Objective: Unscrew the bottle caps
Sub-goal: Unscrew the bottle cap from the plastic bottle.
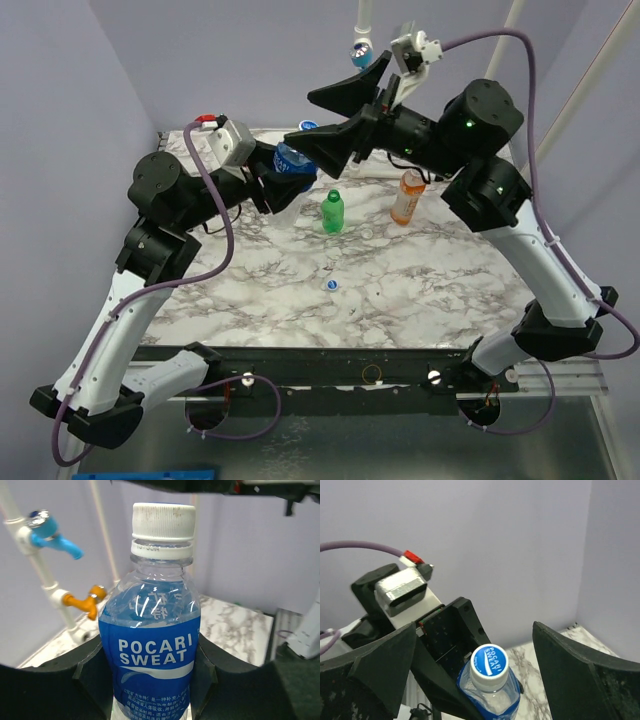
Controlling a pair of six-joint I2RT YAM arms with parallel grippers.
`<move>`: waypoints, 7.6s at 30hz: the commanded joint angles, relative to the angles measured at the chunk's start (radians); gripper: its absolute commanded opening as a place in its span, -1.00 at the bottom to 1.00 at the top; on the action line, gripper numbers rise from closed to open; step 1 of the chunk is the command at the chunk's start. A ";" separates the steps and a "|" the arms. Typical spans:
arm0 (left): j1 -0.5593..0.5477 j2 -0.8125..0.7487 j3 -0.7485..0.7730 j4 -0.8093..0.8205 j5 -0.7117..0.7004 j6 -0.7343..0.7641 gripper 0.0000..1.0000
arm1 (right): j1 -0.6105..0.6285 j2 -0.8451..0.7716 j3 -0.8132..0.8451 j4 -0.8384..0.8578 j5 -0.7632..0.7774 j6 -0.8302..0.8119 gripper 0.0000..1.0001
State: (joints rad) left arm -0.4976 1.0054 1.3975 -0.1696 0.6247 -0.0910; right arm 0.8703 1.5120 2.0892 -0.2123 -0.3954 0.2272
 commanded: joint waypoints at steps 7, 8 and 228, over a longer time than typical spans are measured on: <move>0.001 0.016 -0.004 -0.001 -0.217 0.105 -1.00 | 0.034 0.032 -0.023 -0.043 0.307 -0.058 0.50; 0.001 0.016 -0.005 -0.001 -0.215 0.102 -1.00 | 0.034 0.028 -0.032 -0.035 0.309 -0.059 0.46; -0.007 0.050 -0.066 0.000 -0.207 0.096 -1.00 | 0.001 0.070 0.039 -0.210 0.334 -0.041 -0.20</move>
State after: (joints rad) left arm -0.4995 1.0649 1.3357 -0.1707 0.4030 0.0082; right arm 0.8742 1.6215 2.1448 -0.4767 -0.0875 0.2016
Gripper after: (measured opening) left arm 0.503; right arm 0.411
